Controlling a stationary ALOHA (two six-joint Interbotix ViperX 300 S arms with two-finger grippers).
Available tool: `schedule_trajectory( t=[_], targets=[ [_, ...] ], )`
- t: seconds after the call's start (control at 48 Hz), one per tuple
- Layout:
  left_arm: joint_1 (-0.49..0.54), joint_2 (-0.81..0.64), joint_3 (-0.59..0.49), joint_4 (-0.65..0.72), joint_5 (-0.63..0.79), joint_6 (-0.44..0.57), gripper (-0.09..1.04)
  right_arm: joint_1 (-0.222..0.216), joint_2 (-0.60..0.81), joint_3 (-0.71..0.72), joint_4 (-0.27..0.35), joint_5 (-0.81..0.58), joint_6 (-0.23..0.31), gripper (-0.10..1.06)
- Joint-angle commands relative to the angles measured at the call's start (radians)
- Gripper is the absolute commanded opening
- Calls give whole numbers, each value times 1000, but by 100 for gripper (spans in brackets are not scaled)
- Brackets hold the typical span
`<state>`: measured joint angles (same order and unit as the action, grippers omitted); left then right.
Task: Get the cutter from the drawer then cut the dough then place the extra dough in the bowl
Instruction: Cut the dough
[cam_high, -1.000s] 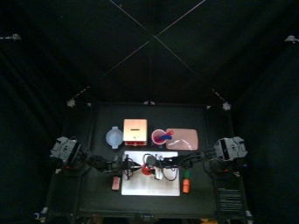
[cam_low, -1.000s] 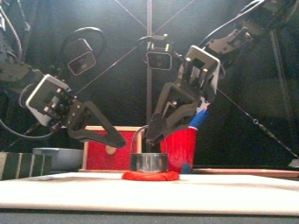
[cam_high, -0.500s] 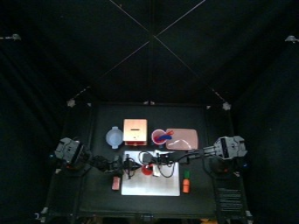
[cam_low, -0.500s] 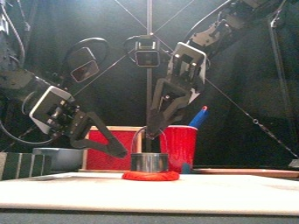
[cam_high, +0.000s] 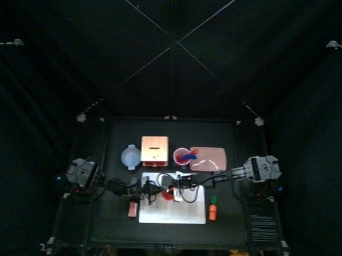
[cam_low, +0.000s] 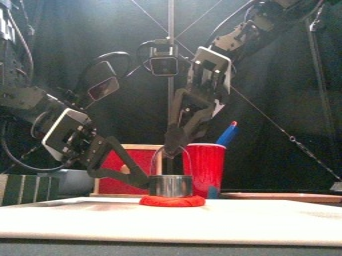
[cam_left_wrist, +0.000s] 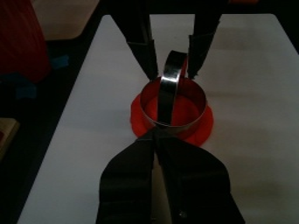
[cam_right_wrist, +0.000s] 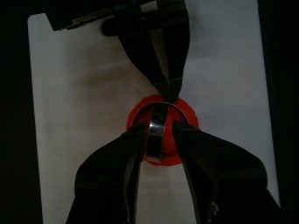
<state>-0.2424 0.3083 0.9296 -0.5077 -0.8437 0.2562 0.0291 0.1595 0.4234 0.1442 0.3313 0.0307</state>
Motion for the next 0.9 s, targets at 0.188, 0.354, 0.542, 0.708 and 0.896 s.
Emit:
schedule_trajectory(
  t=[0.188,0.354,0.542,0.708,0.896],
  targets=[
    [5,25,-35,0,0,0,48,2,-12,-29,3,-2,0,71],
    [5,31,-35,-2,25,-2,48,0,-12,-29,3,2,0,71],
    [5,26,-38,-2,55,0,48,2,-12,-31,2,11,0,69],
    [5,26,-38,-3,57,-2,48,3,-12,-31,0,17,0,69],
    [5,26,-40,-3,57,-2,48,2,-11,-32,0,23,-2,69]
  ],
)
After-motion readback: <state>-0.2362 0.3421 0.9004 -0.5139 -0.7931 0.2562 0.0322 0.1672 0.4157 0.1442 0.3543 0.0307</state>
